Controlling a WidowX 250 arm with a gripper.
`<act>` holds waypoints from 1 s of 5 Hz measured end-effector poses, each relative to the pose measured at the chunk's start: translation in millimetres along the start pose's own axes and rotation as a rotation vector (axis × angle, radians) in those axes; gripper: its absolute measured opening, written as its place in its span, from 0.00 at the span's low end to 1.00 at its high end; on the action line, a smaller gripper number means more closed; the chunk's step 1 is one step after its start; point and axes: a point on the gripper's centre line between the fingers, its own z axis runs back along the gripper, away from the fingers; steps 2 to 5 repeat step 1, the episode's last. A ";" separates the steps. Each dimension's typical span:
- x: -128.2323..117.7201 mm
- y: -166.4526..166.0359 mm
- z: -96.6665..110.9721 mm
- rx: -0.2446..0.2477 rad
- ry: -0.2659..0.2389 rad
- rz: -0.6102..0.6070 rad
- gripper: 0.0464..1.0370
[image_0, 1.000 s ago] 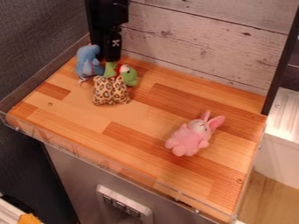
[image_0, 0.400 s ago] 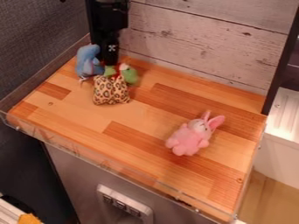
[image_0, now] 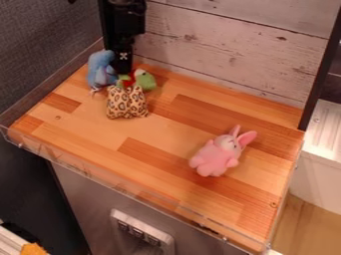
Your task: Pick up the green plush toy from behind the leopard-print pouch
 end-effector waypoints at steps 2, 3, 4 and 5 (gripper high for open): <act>-1.9 -2.4 -16.5 -0.039 0.007 0.010 0.96; -1.9 -2.4 -16.5 -0.039 0.007 0.010 0.96; -1.9 -2.4 -16.5 -0.039 0.007 0.010 0.96; -1.9 -2.4 -16.5 -0.039 0.007 0.010 0.96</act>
